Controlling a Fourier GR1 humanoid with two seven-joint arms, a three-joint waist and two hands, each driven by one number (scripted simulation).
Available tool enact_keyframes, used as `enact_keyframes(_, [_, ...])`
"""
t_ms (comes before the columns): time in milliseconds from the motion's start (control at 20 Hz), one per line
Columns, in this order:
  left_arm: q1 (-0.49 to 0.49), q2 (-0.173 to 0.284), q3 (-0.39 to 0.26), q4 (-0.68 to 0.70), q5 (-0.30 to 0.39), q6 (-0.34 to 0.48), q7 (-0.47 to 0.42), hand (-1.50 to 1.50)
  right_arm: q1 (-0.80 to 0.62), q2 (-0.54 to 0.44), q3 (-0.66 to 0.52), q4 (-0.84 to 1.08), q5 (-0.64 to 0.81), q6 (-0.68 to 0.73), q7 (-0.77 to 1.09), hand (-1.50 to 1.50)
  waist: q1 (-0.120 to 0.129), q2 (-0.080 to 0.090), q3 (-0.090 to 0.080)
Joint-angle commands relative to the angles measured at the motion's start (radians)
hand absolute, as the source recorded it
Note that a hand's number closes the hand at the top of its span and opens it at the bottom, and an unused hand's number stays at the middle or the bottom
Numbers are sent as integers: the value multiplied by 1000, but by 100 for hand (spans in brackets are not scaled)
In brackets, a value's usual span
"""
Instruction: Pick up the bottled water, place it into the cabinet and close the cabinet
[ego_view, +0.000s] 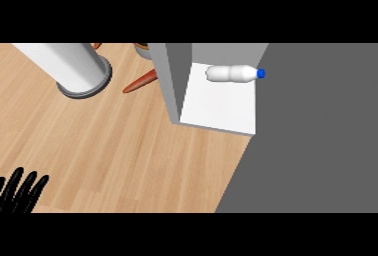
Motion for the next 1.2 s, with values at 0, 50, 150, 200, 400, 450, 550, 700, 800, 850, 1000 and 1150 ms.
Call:
enact_keyframes(0, [5,27,26,8,11,-35,-11,-150,-78,70,111,46,-8,-5,144,150,18,5,-1])
enact_keyframes(50, [0,29,24,-6,11,-30,-2,-150,-96,81,102,42,-27,-10,168,150,12,7,0])
enact_keyframes(150, [-4,32,29,8,14,-48,-5,-150,-120,110,91,76,-33,-22,176,150,17,12,-1])
enact_keyframes(200, [4,44,30,-7,16,-51,2,-150,-123,121,86,79,-44,-28,186,150,22,11,1])
enact_keyframes(400, [3,33,35,-7,17,-50,-7,-150,-136,155,45,109,-80,-45,212,150,32,20,0])
enact_keyframes(450, [5,56,47,-11,24,-63,1,-150,-135,178,45,121,-93,-56,207,150,33,20,2])
enact_keyframes(550, [7,47,46,-1,19,-65,-6,-150,-145,204,39,147,-135,-61,227,150,45,28,1])
enact_keyframes(700, [-2,60,65,-12,26,-66,-1,-150,-175,254,25,183,-209,-75,259,150,48,30,4])
enact_keyframes(800, [-6,56,62,-15,40,-72,11,-150,-211,291,14,244,-242,-79,277,150,37,32,6])
enact_keyframes(850, [4,64,77,14,34,-81,-3,-150,-222,301,-10,237,-281,-85,298,150,41,30,4])
enact_keyframes(1000, [-6,65,91,20,54,-86,7,-150,-286,355,-9,340,-366,-57,309,150,41,33,8])
enact_keyframes(1150, [0,68,105,36,79,-109,9,-150,-379,376,-116,414,-417,-65,346,150,22,24,8])
